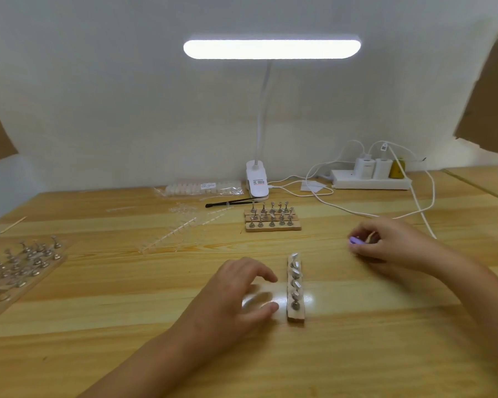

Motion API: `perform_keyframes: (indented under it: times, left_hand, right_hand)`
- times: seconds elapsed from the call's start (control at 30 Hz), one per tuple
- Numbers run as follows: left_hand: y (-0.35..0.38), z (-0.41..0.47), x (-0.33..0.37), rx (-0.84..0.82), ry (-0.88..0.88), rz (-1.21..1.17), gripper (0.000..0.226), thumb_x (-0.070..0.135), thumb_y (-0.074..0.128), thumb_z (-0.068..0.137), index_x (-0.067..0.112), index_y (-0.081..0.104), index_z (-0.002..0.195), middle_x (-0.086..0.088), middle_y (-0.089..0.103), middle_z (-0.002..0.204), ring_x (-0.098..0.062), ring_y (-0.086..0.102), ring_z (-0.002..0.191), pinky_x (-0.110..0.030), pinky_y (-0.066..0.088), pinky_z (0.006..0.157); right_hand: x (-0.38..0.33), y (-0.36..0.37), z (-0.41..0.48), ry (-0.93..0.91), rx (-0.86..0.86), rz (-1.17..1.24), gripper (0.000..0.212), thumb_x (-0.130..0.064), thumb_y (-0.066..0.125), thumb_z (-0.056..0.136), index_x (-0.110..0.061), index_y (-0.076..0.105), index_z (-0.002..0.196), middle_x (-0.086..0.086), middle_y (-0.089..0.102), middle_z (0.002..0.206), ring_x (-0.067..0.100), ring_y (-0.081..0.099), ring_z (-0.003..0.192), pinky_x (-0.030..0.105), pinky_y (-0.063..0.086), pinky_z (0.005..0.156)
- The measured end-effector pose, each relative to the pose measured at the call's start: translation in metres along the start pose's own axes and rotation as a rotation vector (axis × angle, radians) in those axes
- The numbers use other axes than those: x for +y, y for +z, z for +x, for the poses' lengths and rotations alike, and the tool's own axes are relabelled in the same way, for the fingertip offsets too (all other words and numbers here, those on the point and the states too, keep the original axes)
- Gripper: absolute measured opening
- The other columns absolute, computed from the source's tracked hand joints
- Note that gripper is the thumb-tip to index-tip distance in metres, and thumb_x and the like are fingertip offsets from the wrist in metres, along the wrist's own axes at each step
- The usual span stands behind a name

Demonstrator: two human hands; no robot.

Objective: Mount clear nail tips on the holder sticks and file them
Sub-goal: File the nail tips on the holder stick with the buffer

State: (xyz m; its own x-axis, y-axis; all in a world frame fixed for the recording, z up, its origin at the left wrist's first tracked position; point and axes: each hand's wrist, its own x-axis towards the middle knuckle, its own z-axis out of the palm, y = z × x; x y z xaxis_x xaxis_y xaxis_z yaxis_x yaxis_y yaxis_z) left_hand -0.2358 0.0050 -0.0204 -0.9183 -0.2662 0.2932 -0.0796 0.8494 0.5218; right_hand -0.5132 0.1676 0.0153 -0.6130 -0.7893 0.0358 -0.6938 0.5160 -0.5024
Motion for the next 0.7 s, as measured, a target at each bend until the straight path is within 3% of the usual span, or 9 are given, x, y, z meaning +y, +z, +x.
perform_keyframes:
  times: [0.1, 0.17, 0.23, 0.33, 0.43, 0.57, 0.7]
  left_hand:
    - [0.003, 0.001, -0.001, -0.038, 0.084, 0.084, 0.039, 0.047, 0.063, 0.089, 0.036, 0.056, 0.126, 0.031, 0.044, 0.130, 0.012, 0.026, 0.128, -0.009, 0.023, 0.108]
    - [0.004, 0.000, -0.001, -0.050, 0.136, 0.105, 0.039, 0.047, 0.060, 0.090, 0.031, 0.062, 0.126, 0.027, 0.048, 0.133, 0.010, 0.024, 0.131, -0.016, 0.024, 0.111]
    - [0.003, -0.002, -0.002, -0.074, 0.161, 0.093, 0.035, 0.044, 0.061, 0.093, 0.032, 0.064, 0.125, 0.032, 0.052, 0.132, 0.006, 0.024, 0.136, -0.027, 0.028, 0.113]
    - [0.001, -0.005, -0.001, -0.104, 0.227, 0.064, 0.031, 0.043, 0.060, 0.093, 0.033, 0.069, 0.121, 0.031, 0.060, 0.125, 0.004, 0.030, 0.136, -0.035, 0.032, 0.112]
    - [-0.001, -0.006, 0.002, -0.037, 0.226, 0.038, 0.024, 0.043, 0.058, 0.093, 0.031, 0.073, 0.107, 0.024, 0.067, 0.110, 0.000, 0.046, 0.123, -0.036, 0.040, 0.104]
    - [-0.003, -0.004, 0.003, 0.068, 0.108, 0.017, 0.022, 0.047, 0.056, 0.088, 0.034, 0.062, 0.104, 0.023, 0.058, 0.100, 0.000, 0.048, 0.107, -0.021, 0.040, 0.093]
    - [0.005, 0.002, 0.008, 0.053, -0.087, -0.114, 0.021, 0.048, 0.065, 0.086, 0.045, 0.057, 0.105, 0.026, 0.053, 0.105, 0.006, 0.041, 0.113, -0.012, 0.036, 0.090]
  right_hand:
    - [-0.025, 0.018, -0.004, 0.007, -0.059, 0.519, 0.013, -0.027, 0.071, 0.088, -0.025, 0.072, 0.101, -0.006, 0.072, 0.080, 0.010, 0.068, 0.071, 0.024, 0.057, 0.064]
    - [-0.039, 0.034, -0.005, -0.007, -0.117, 0.688, 0.021, -0.024, 0.065, 0.092, -0.019, 0.068, 0.111, 0.002, 0.073, 0.089, 0.013, 0.070, 0.081, 0.028, 0.059, 0.074]
    - [-0.051, 0.046, -0.008, -0.011, -0.137, 0.769, 0.021, -0.023, 0.060, 0.095, -0.017, 0.063, 0.115, 0.010, 0.073, 0.102, 0.014, 0.072, 0.093, 0.024, 0.058, 0.077]
    - [-0.059, 0.051, -0.012, -0.022, -0.202, 0.790, 0.024, -0.028, 0.057, 0.096, -0.019, 0.059, 0.118, 0.013, 0.071, 0.108, 0.017, 0.071, 0.098, 0.025, 0.058, 0.080]
    - [-0.060, 0.046, -0.017, -0.033, -0.341, 0.786, 0.029, -0.032, 0.059, 0.093, -0.018, 0.059, 0.118, 0.013, 0.072, 0.109, 0.020, 0.071, 0.098, 0.025, 0.058, 0.078]
    - [-0.061, 0.042, -0.019, -0.042, -0.511, 0.763, 0.040, -0.038, 0.063, 0.087, -0.016, 0.059, 0.120, 0.006, 0.074, 0.107, 0.023, 0.071, 0.099, 0.026, 0.057, 0.080]
    - [-0.061, 0.041, -0.018, -0.037, -0.478, 0.782, 0.041, -0.037, 0.063, 0.087, -0.014, 0.059, 0.120, 0.007, 0.075, 0.106, 0.019, 0.072, 0.097, 0.024, 0.057, 0.077]
